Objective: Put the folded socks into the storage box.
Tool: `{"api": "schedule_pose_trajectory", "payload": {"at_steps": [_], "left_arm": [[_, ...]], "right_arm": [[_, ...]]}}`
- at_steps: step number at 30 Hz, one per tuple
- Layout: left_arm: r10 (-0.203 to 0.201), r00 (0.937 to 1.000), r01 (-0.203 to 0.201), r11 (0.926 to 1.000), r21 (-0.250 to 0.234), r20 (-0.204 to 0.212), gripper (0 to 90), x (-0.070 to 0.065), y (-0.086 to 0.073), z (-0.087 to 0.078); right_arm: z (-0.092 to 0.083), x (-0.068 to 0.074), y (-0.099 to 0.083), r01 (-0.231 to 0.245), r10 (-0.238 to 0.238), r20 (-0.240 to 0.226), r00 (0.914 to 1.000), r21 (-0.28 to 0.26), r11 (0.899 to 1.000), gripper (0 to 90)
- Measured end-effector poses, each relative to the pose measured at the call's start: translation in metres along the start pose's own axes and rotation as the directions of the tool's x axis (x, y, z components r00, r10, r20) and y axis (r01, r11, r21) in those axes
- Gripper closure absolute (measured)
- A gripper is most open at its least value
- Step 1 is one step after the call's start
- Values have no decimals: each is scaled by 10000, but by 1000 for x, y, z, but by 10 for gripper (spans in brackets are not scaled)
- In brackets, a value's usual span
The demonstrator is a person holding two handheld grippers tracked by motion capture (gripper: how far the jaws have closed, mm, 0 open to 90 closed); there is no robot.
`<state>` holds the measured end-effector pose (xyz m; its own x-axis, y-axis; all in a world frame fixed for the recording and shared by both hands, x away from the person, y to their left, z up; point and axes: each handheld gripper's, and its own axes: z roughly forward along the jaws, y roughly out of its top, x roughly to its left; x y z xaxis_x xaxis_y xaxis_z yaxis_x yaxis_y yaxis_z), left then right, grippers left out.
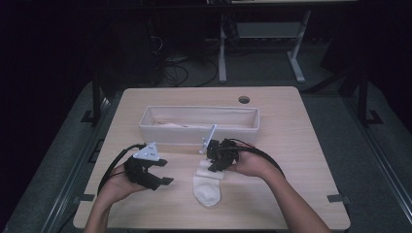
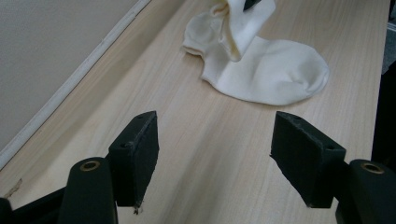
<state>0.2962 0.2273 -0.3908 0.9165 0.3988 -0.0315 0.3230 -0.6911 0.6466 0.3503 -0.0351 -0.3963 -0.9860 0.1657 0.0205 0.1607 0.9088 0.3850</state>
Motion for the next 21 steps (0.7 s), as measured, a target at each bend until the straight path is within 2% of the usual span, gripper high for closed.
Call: {"api": "schedule_pose_trajectory", "payload": {"at_steps": [10, 21], "left_arm": [[-70, 10000, 70, 9999, -88, -14, 321, 0, -1, -1], [-134, 9999, 134, 9999, -105, -27, 321, 0, -1, -2]], "right_arm": [[13, 0, 6, 326, -324, -67, 9995, 281, 9991, 773], [19, -3, 8, 344, -340, -122, 9993, 375, 9987, 771]]}}
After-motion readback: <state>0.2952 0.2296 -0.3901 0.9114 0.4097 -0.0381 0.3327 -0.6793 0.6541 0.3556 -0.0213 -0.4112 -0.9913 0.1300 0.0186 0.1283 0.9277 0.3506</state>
